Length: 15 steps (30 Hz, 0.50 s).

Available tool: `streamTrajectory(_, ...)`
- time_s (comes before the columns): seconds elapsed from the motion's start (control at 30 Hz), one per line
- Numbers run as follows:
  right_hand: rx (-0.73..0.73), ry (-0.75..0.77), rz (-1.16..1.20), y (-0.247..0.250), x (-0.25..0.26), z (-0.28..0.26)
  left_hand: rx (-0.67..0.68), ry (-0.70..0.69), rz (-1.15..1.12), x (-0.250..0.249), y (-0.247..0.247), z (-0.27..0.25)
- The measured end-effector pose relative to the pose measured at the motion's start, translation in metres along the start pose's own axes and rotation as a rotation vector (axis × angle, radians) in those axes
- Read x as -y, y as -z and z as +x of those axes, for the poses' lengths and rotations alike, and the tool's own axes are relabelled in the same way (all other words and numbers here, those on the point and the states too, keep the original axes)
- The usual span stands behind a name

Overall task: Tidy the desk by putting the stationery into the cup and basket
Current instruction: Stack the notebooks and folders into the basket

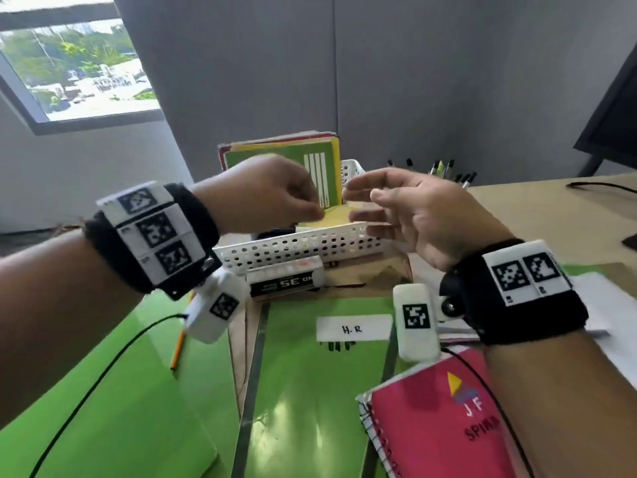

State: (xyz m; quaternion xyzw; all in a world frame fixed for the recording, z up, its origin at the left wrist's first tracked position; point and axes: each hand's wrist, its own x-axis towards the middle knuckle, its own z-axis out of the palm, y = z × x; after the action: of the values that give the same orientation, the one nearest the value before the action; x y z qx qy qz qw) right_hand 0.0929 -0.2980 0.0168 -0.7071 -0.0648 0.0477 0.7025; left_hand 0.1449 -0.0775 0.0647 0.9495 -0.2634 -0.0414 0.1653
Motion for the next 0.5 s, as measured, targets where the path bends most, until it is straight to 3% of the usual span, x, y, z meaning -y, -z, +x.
streamTrajectory(0.1, -0.202, 0.097, 0.102, 0.011, 0.016, -0.008, 0.439, 0.023, -0.189, -0.018, -0.044, -0.045)
streamTrajectory(0.17, -0.287, 0.14, 0.148, 0.014, 0.026, -0.013, 0.58, 0.01, -0.241, -0.027, -0.074, -0.058)
streamTrajectory(0.37, -0.324, 0.262, 0.123, 0.004, 0.053, -0.032, 0.491, 0.001, -0.277, -0.05, -0.124, -0.07)
streamTrajectory(0.5, -0.283, 0.286, 0.104, -0.003, 0.06, -0.04, 0.556, -0.009, -0.367, -0.044, -0.117, -0.075)
